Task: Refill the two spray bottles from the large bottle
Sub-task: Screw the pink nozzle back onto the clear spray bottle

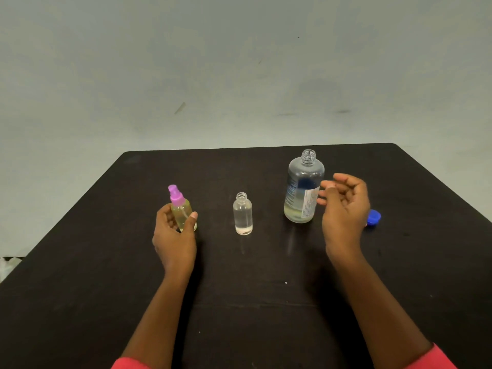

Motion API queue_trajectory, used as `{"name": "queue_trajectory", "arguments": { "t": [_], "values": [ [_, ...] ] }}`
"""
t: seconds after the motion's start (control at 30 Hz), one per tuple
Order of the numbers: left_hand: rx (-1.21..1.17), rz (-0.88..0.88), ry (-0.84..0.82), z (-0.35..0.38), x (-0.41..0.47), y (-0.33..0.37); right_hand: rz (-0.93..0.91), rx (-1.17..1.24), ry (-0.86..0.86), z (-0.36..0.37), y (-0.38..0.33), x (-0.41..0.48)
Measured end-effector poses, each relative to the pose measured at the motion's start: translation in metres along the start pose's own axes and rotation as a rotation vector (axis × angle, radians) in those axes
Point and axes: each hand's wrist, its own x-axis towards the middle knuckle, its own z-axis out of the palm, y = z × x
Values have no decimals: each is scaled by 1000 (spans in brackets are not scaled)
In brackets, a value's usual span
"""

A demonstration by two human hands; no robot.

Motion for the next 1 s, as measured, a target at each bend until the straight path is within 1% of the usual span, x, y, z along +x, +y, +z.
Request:
{"name": "queue_trajectory", "arguments": {
  "t": [0.13,0.2,0.27,0.33,0.4,0.43,0.5,0.53,0.63,0.73,0.83,1.0],
  "values": [
    [44,11,4,2,1,1,9,-29,119,-5,1,10],
    [50,2,2,1,0,1,7,-105,152,-10,2,15],
    [57,0,0,0,-1,0,-17,-299,139,-18,4,20],
    [84,26,20,-1,-2,-1,-56,-570,84,-27,7,24],
    [125,97,81,0,-4,1,-39,-824,5,-33,10,28],
    [142,162,120,0,-7,2,0,-929,-38,-34,10,28],
    [155,344,186,2,-13,4,87,-1092,-115,-35,10,28],
    [156,425,194,4,-18,5,110,-1155,-137,-34,10,28],
    [178,595,117,14,-32,8,133,-1300,-157,-34,10,27],
    [213,649,-46,25,-41,11,149,-1390,-182,-35,13,27],
    [263,626,-190,34,-43,11,150,-1419,-215,-35,17,27],
    [317,492,-333,40,-44,13,150,-1403,-249,-34,18,29]
  ]
}}
